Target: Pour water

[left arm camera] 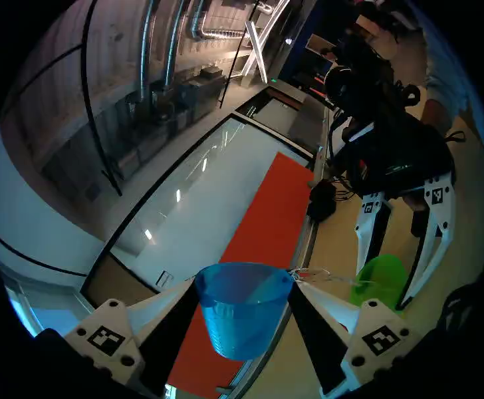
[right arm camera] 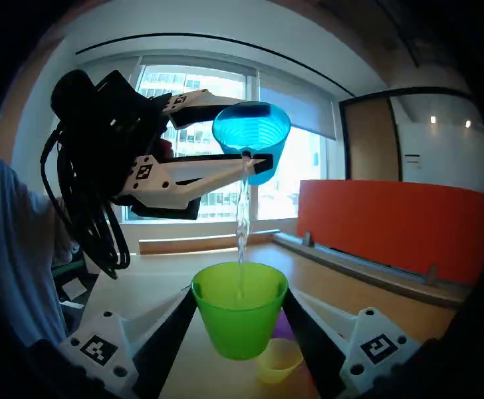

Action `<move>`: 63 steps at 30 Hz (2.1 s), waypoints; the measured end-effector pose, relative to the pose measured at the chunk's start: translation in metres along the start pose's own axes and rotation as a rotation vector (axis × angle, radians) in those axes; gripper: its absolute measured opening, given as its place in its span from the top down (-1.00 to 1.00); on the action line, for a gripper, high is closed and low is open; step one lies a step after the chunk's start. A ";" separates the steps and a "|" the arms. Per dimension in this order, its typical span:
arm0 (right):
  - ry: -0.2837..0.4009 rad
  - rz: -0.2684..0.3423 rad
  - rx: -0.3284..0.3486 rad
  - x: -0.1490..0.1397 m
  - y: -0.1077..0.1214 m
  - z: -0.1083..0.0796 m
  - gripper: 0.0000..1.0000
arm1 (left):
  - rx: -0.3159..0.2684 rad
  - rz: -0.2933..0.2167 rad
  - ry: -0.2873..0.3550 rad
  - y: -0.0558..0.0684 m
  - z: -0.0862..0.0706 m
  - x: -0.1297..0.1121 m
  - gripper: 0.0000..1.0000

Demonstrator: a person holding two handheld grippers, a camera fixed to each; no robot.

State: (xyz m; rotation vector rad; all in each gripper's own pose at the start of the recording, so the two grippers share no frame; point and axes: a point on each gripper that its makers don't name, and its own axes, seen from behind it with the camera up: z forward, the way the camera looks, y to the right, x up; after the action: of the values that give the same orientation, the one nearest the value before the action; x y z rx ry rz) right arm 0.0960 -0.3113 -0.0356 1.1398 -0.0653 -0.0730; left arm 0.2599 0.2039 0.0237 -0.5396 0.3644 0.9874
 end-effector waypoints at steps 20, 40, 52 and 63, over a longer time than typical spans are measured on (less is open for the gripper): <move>0.004 -0.006 -0.001 0.000 0.003 0.000 -0.82 | 0.011 0.102 0.003 -0.004 0.000 0.007 -0.76; 0.010 -0.017 -0.006 0.002 0.003 -0.002 -0.82 | 0.022 0.196 0.001 -0.008 -0.004 0.017 -0.77; 0.014 -0.021 -0.010 0.003 0.004 -0.004 -0.82 | 0.028 0.259 0.003 -0.013 0.001 0.022 -0.76; 0.020 -0.021 -0.014 0.006 0.007 -0.003 -0.82 | 0.037 0.321 0.001 -0.019 0.002 0.025 -0.77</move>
State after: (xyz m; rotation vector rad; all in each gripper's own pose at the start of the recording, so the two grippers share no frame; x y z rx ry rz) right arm 0.1023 -0.3063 -0.0308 1.1269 -0.0346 -0.0807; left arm 0.2893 0.2139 0.0167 -0.4559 0.4784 1.2868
